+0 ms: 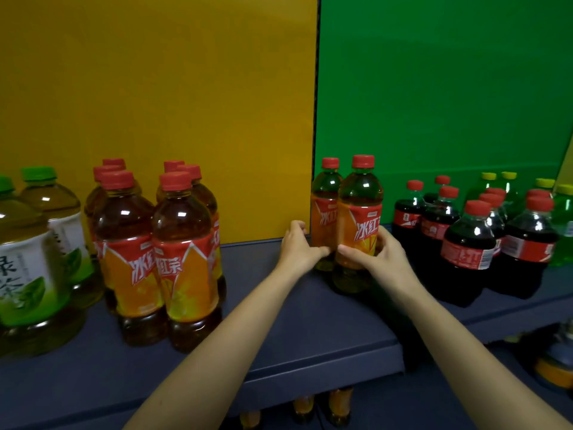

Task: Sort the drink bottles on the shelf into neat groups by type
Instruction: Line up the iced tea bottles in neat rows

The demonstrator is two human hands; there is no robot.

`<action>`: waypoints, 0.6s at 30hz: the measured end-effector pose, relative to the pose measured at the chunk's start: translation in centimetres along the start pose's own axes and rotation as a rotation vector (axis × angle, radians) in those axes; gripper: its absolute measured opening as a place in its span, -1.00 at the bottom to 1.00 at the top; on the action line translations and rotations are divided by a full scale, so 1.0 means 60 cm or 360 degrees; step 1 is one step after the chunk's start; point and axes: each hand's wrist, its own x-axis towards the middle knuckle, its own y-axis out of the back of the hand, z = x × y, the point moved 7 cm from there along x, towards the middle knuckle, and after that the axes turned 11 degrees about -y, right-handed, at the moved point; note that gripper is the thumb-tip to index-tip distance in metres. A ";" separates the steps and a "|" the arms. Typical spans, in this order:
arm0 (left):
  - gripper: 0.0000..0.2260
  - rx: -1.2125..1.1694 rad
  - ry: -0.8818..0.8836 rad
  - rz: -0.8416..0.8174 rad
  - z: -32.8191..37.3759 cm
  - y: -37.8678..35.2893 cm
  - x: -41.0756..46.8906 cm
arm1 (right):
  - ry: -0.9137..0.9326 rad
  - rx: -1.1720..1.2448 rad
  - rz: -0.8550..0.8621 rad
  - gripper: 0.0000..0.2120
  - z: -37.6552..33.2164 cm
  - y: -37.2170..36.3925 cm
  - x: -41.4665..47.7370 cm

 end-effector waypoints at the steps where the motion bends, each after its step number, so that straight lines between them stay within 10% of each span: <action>1: -0.32 -0.0006 0.0023 -0.0023 -0.002 -0.011 0.009 | 0.0023 0.0005 0.0022 -0.49 -0.005 0.008 0.005; 18: -0.31 0.0231 0.0115 0.0357 -0.030 0.065 -0.007 | 0.0021 -0.0068 -0.0153 -0.41 -0.005 -0.032 0.081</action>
